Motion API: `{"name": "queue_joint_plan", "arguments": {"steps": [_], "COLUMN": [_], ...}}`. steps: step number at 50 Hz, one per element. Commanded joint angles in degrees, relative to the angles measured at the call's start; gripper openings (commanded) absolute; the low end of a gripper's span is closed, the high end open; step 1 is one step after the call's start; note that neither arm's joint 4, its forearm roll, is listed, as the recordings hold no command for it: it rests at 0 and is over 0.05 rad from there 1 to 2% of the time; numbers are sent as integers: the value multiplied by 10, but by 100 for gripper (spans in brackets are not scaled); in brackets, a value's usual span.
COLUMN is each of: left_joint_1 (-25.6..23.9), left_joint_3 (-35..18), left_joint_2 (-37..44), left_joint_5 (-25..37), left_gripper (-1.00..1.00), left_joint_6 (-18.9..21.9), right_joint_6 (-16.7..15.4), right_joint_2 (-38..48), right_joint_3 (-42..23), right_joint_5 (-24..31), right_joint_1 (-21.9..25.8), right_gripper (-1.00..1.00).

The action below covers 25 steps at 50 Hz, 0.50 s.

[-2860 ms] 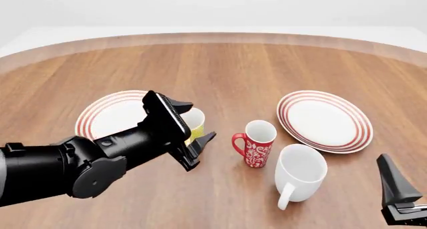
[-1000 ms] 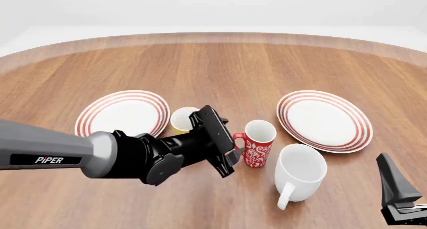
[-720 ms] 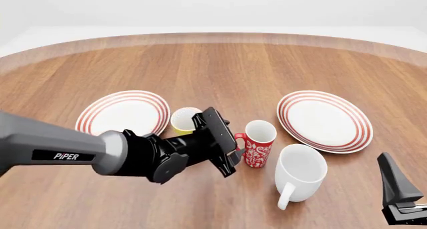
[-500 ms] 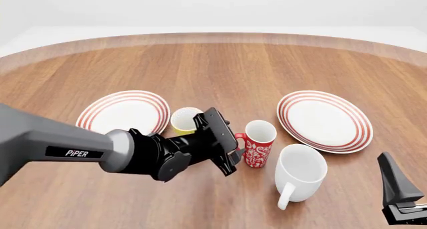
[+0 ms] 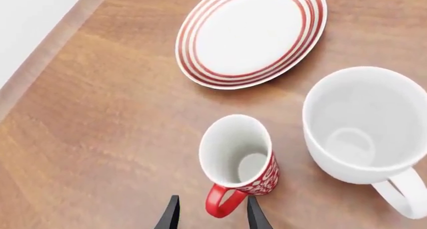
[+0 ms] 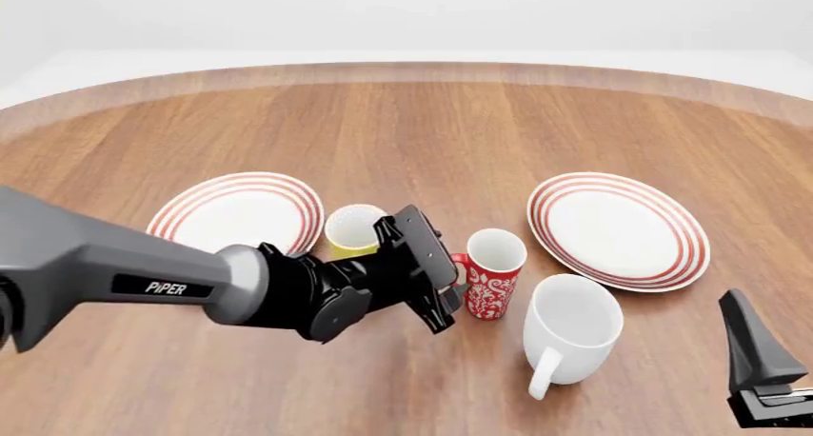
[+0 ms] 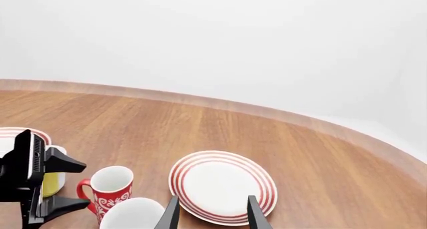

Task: Put the red mug on the left plate.

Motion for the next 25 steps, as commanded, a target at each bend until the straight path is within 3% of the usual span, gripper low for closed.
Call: {"name": "queue_joint_plan", "arguments": {"steps": [1,14,15,25], "left_joint_1": [0,-4,-5,-9], "left_joint_3": [-8,-14,-13,-6], "left_joint_2": [8,8,7,3], "left_joint_5": [3,9,8,5], "left_gripper": [100,100,-100,-100], "left_joint_6": [0,-2,-3,-5], "right_joint_6": [0,-1,-1,-1], "right_joint_2": [0,0,0,0], "right_joint_3": [-2,-5,-5,1], "right_joint_5": [0,2,2,-5], "right_joint_1": [0,0,0,-1], "right_gripper": [100,100,100,100]}}
